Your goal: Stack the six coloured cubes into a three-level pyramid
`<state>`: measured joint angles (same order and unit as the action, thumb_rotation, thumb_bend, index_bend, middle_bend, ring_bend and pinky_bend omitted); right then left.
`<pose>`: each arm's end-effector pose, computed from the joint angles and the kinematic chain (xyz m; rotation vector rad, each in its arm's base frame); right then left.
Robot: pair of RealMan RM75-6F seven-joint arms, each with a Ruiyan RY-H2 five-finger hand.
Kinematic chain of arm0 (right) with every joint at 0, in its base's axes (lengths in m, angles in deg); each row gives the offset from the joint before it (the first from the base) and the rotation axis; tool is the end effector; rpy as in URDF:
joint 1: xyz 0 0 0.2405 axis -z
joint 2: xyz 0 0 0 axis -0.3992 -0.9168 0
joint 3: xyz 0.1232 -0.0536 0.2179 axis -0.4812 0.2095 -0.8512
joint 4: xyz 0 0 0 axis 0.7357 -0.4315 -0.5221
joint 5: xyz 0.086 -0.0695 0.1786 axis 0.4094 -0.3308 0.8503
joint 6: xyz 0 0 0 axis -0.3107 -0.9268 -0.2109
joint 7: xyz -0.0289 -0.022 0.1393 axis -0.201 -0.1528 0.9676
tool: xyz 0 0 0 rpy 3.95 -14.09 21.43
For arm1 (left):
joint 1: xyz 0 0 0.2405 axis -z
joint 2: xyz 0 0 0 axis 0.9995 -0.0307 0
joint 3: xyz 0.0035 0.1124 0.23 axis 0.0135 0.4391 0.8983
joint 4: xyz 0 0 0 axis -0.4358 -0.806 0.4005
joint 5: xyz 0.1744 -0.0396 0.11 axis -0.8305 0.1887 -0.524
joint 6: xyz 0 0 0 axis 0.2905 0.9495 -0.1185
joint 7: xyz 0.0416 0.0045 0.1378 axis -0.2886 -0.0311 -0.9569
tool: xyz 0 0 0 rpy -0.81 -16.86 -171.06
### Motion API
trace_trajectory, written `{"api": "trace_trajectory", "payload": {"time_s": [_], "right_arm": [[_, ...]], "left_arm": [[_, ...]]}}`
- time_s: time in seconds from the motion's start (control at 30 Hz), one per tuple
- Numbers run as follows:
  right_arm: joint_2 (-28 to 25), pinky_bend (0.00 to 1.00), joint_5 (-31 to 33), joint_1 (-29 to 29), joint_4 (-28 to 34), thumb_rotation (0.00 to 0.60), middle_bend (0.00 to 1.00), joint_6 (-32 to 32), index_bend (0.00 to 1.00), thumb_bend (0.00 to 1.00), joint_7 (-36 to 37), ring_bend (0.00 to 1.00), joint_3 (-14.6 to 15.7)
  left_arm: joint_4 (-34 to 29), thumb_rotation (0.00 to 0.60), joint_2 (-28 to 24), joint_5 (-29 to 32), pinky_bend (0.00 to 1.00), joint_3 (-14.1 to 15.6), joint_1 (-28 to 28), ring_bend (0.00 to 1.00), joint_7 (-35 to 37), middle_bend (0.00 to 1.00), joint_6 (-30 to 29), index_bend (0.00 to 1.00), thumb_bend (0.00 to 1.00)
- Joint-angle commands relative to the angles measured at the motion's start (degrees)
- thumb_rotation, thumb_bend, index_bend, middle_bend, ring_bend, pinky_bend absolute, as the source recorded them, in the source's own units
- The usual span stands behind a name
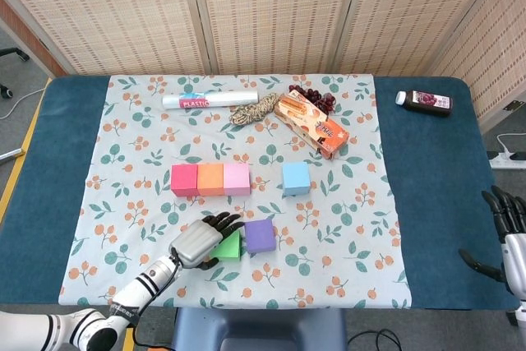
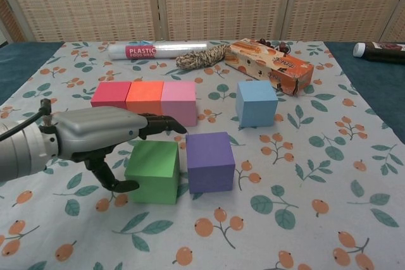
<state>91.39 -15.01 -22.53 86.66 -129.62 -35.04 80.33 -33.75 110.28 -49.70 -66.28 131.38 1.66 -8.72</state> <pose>-0.3102 -0.1518 0.1944 1.2733 -0.8943 0.9994 -0.1231 0.2638 -0.0347 -2.2458 -0.9079 -0.8559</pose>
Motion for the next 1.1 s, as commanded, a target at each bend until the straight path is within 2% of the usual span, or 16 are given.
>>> {"api": "trace_trajectory", "payload": {"time_s": [0.03,0.23,0.37,0.6,0.8,0.93,1.1], "right_arm": [[0.0,0.00,0.0,0.0,0.0,0.600,0.00,-0.1,0.00,0.00,0.0,0.00,0.0],[0.0,0.00,0.1,0.1,0.0,0.600,0.00,-0.1,0.00,0.00,0.0,0.00,0.0],[-0.1,0.00,0.1,0.2,0.1,0.600,0.00,-0.2,0.00,0.00,0.0,0.00,0.0],[0.0,0.00,-0.2,0.1,0.4,0.600,0.00,-0.3,0.00,0.00,-0.5,0.00,0.0],[0.0,0.00,-0.8,0.0,1.0,0.600,0.00,-0.4,0.00,0.00,-1.1,0.00,0.0],[0.0,0.00,-1.0,-0.1,1.6,0.600,0.00,-0.4,0.00,0.00,-1.7,0.00,0.2],[0.1,0.00,-1.4,-0.1,2.4,0.600,0.00,-0.5,0.00,0.00,-2.8,0.00,0.2]], "left_arm": [[0.1,0.600,0.3,0.0,0.29,-0.1,-0.1,0.22,0.8,0.14,0.0,0.10,0.32],[1.1,0.600,1.1,-1.4,0.38,-0.6,-0.9,0.38,3.4,0.29,-1.4,0.23,0.31],[1.2,0.600,0.7,-2.3,0.41,-0.6,-1.3,0.42,4.8,0.33,-1.9,0.26,0.30],[-1.2,0.600,-6.2,-6.5,0.41,-1.6,-2.9,0.42,8.5,0.36,-5.7,0.27,0.31],[-1.6,0.600,-13.2,-7.7,0.40,-4.8,-3.3,0.41,13.5,0.36,-8.0,0.27,0.30],[0.8,0.600,-16.4,-8.3,0.34,-7.0,-1.6,0.39,19.5,0.34,-5.3,0.28,0.32],[5.2,0.600,-18.5,-9.9,0.35,-8.5,1.4,0.37,25.9,0.32,-0.9,0.27,0.32]]}}
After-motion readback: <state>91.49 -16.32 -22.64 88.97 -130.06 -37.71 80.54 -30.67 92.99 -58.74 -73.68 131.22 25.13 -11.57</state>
